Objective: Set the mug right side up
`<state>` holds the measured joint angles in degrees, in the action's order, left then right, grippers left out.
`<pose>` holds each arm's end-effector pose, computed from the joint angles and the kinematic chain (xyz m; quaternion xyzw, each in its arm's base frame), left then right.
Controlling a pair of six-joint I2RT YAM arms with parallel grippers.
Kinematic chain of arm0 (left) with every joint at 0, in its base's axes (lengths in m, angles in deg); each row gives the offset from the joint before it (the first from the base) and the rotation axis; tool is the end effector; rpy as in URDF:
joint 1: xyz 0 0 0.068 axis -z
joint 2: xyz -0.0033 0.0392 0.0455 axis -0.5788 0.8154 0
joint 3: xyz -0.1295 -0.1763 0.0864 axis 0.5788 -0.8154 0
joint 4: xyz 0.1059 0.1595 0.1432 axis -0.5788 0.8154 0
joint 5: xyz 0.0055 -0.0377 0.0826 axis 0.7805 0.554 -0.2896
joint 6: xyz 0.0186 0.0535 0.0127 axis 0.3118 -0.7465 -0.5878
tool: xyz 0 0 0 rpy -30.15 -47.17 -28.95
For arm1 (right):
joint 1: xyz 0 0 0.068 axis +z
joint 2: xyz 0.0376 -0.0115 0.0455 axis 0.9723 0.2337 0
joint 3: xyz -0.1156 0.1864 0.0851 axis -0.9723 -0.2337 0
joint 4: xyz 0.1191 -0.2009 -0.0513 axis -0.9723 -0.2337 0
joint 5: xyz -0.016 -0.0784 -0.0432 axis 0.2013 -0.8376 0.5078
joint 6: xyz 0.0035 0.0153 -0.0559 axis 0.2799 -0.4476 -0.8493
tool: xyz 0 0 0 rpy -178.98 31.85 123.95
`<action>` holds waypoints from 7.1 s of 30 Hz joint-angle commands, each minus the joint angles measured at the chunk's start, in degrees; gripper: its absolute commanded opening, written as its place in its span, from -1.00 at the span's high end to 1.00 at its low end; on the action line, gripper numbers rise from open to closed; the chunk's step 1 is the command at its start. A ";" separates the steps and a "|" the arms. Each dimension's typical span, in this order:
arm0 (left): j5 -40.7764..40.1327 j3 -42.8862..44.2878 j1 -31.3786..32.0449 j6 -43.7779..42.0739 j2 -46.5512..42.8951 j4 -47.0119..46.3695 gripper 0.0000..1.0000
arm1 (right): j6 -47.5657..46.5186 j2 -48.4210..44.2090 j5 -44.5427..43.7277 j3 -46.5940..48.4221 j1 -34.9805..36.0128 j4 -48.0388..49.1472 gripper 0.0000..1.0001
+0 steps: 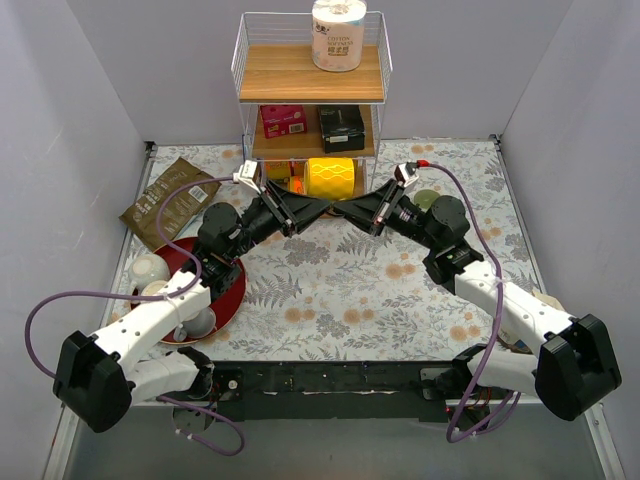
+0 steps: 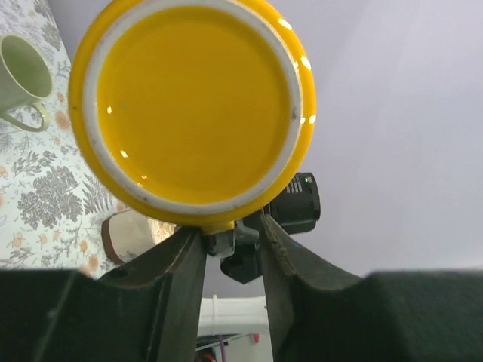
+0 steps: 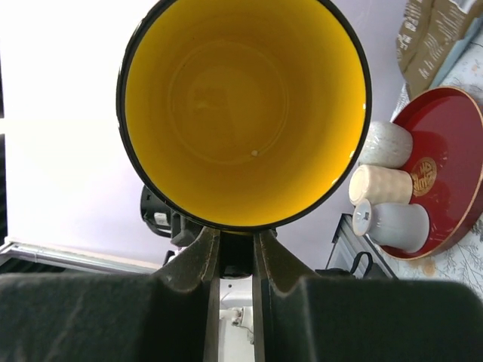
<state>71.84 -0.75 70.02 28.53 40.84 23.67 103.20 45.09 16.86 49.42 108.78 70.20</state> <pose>0.2061 -0.1596 0.3188 -0.3163 0.5789 -0.7462 0.0889 0.2158 0.1584 0.3157 0.1036 0.6108 0.7339 0.2784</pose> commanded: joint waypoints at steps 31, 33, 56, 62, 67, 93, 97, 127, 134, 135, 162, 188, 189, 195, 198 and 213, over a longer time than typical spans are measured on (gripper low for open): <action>-13.84 9.39 1.12 -14.17 -0.87 40.39 -0.96 | -60.55 -14.67 -41.51 13.53 -24.02 -67.06 0.97; -13.05 9.91 1.12 -14.43 0.36 41.09 -0.96 | -62.83 -13.09 -44.60 14.15 -24.82 -66.89 0.97; -15.95 10.54 0.06 -16.28 -1.92 47.86 -0.96 | -64.42 7.39 -45.04 7.73 -33.52 -52.56 0.97; -16.21 10.97 -0.38 -16.89 -2.00 48.21 -0.96 | -64.86 10.30 -45.75 8.53 -33.52 -51.43 0.97; -16.56 11.06 -0.81 -17.07 -2.01 48.65 -0.96 | -66.43 13.11 -44.52 8.52 -33.52 -48.96 0.97; -26.57 17.29 -3.19 -16.37 -0.51 59.88 -0.96 | -64.07 20.06 -42.41 19.06 -32.38 -59.59 0.10; -35.60 21.69 -3.36 -15.49 0.37 68.41 -0.96 | -62.32 18.83 -42.76 22.05 -32.38 -65.46 0.01; -40.38 18.45 -68.74 -11.90 5.47 80.55 -0.96 | -56.69 5.02 -29.58 19.42 -30.62 -70.41 -0.14; -32.75 12.65 -73.32 0.32 3.97 77.05 -0.96 | -56.33 7.22 -27.12 21.09 -29.22 -70.58 -0.11; -30.47 11.69 -73.85 3.55 3.89 76.43 -0.96 | -56.07 7.74 -26.94 21.35 -28.78 -70.93 -0.10; -36.24 -0.19 -73.85 23.71 4.58 67.99 -0.71 | -55.90 11.62 -24.13 22.32 -24.30 -71.81 -0.02; -28.96 -0.98 -73.77 21.51 12.49 58.41 0.12 | -56.42 13.73 -24.48 22.59 -24.30 -71.02 0.02; -28.35 -1.07 -73.77 21.51 12.58 58.06 0.15 | -56.42 13.81 -24.48 22.67 -24.30 -70.93 0.02; -27.46 -0.63 -73.76 21.43 13.20 56.74 0.46 | -56.51 14.08 -24.57 22.68 -24.38 -71.11 0.03; -27.02 0.34 -73.76 21.07 13.64 56.74 0.60 | -56.42 14.43 -24.39 22.85 -24.30 -71.11 0.03; -24.30 2.27 -71.74 21.78 14.34 53.41 1.00 | -56.69 14.78 -24.57 22.85 -24.30 -71.02 0.06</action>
<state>45.59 -0.62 -2.37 28.66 55.18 79.49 47.24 59.71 -7.91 70.43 84.39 -1.91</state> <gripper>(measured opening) 0.171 0.475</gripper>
